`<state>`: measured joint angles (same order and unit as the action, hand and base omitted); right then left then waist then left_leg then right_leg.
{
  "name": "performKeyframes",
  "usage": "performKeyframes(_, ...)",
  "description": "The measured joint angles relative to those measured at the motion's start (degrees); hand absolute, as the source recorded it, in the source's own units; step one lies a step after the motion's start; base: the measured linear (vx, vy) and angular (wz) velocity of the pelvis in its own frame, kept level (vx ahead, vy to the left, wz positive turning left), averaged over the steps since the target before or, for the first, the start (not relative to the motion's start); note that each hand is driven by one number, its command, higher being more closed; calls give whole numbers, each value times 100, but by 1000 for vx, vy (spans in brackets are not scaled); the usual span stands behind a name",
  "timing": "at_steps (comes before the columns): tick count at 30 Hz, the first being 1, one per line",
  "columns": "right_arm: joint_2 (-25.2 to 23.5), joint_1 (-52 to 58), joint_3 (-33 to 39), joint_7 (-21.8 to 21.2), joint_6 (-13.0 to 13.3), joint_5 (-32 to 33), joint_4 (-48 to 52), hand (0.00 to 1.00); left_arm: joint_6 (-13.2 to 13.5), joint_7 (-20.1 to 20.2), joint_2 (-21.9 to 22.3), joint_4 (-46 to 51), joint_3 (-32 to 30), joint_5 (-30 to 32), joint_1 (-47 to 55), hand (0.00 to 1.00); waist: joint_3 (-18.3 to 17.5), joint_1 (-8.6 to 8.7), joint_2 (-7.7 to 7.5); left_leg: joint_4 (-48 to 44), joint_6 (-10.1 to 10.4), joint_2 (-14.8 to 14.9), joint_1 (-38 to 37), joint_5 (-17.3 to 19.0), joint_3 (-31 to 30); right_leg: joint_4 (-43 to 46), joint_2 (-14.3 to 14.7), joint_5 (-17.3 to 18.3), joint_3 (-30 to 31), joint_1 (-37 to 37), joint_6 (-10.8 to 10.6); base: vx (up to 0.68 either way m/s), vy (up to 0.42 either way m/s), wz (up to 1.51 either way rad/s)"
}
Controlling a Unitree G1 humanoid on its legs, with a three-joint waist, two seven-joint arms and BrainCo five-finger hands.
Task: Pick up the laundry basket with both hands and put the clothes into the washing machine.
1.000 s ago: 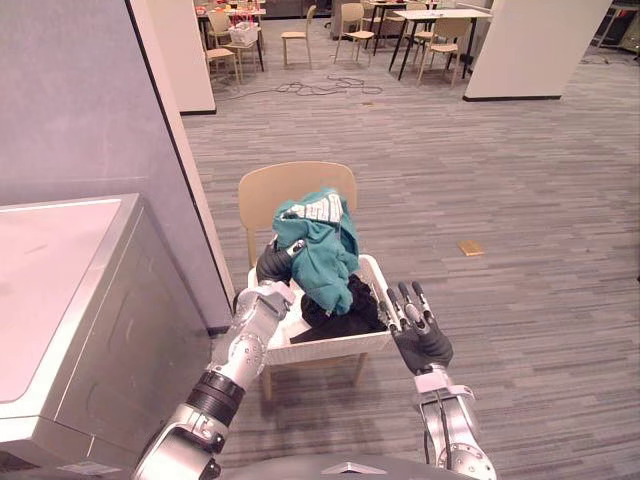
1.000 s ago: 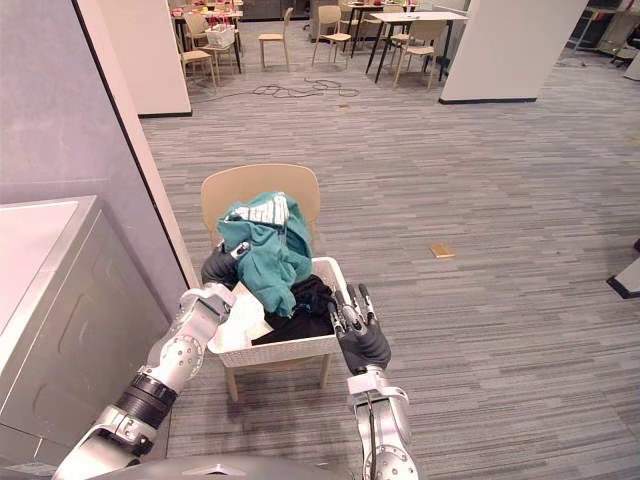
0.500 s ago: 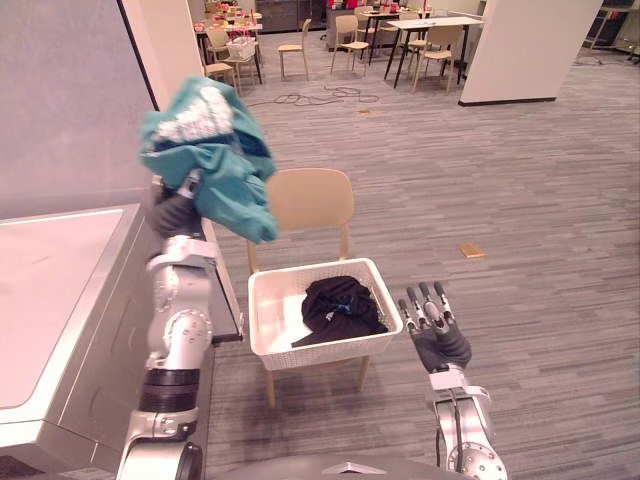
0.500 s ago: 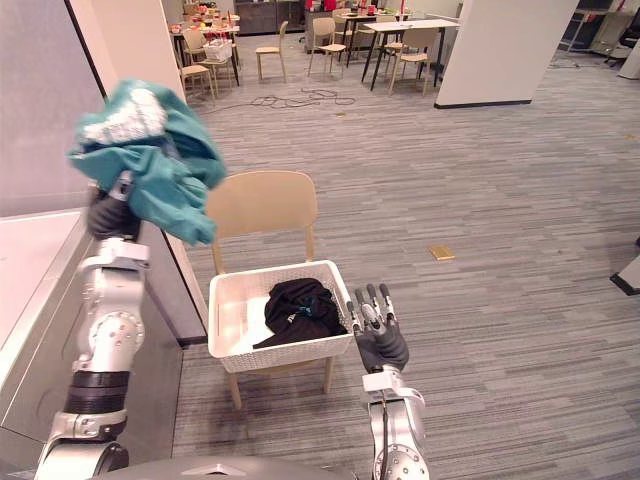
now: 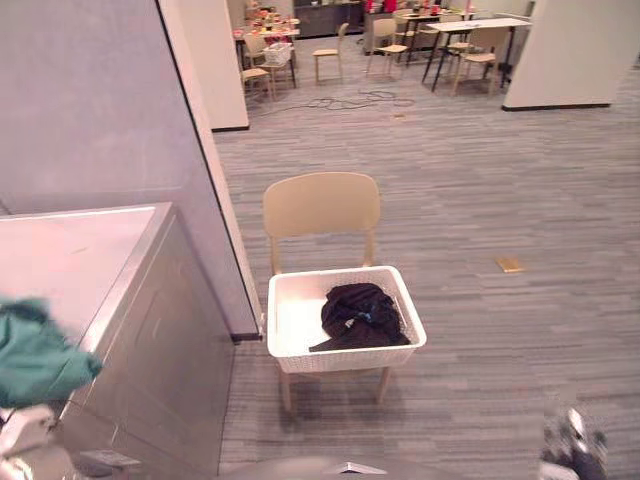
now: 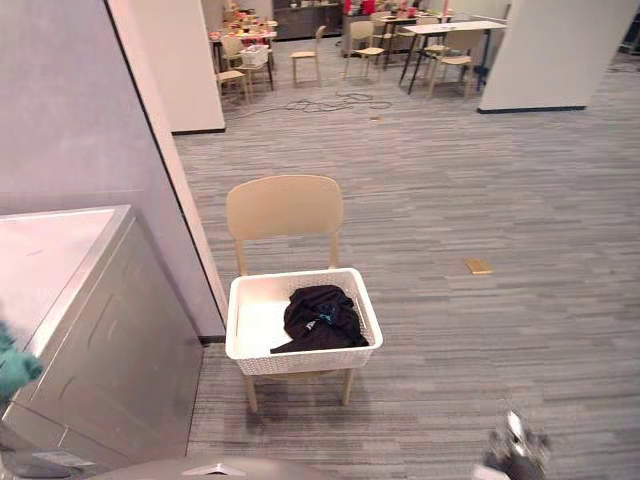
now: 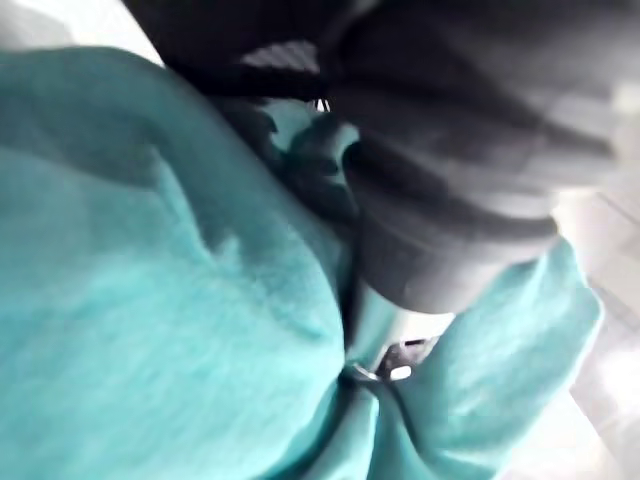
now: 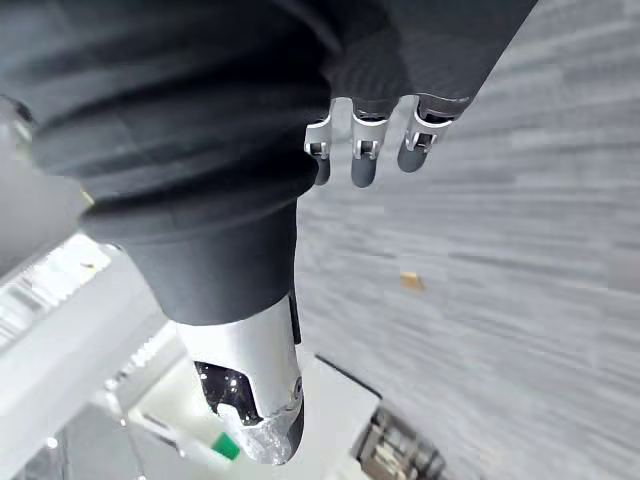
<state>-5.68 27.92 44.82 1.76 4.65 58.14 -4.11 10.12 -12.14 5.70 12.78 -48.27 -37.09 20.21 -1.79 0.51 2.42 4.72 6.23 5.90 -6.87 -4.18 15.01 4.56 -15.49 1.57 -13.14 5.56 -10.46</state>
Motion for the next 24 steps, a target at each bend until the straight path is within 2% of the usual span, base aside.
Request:
performKeyframes(4, 1, -10, 95, 11, -7, -5, -807, 0, 30, -7, 7, -1, -39, -107, 5, 100, -193, -36, -28, -32, 15, 65, -14, 3, -86, 132, 21, 131, -176, 54, 17, 1, -19, 15)
performKeyframes(7, 3, -101, 102, 0, -161, -216, -1539, 0, 153, 7, 9, -114, -57, -343, 4, 100, -199, -86, -30, -53, 33, 116, -2, 0, -91, 192, 62, 185, -203, 52, 27, -5, -18, 6)
performKeyframes(9, 6, -128, 175, -17, -225, -237, -2039, 0, 244, 17, 5, -438, -95, -410, 1, 100, -198, -109, -30, -139, 68, 150, 36, 32, -105, 223, 73, 217, -232, 53, 19, -2, -18, 7)
performKeyframes(15, 30, -452, 232, -50, -395, -452, -3719, 0, 236, 129, -2, -2011, -39, -917, -42, 100, -200, -174, -52, -254, 73, 191, 194, 64, -216, 242, 91, 236, -382, 50, 33, 6, -9, 11)
performKeyframes(21, 119, -740, -672, -50, -459, -467, -4469, 0, 215, 247, 47, -3311, 225, -1681, -104, 100, -167, -248, -218, -174, 68, 201, 151, 59, -76, 257, 88, 253, -343, 32, 41, -5, 4, -3)
performKeyframes(24, 126, -841, -971, -48, -452, -677, -4523, 0, 132, 239, 61, -3557, 370, -1681, -113, 100, -117, -287, -314, -170, 68, 194, 145, 59, -74, 255, 83, 253, -336, 35, 41, 0, 0, 0)
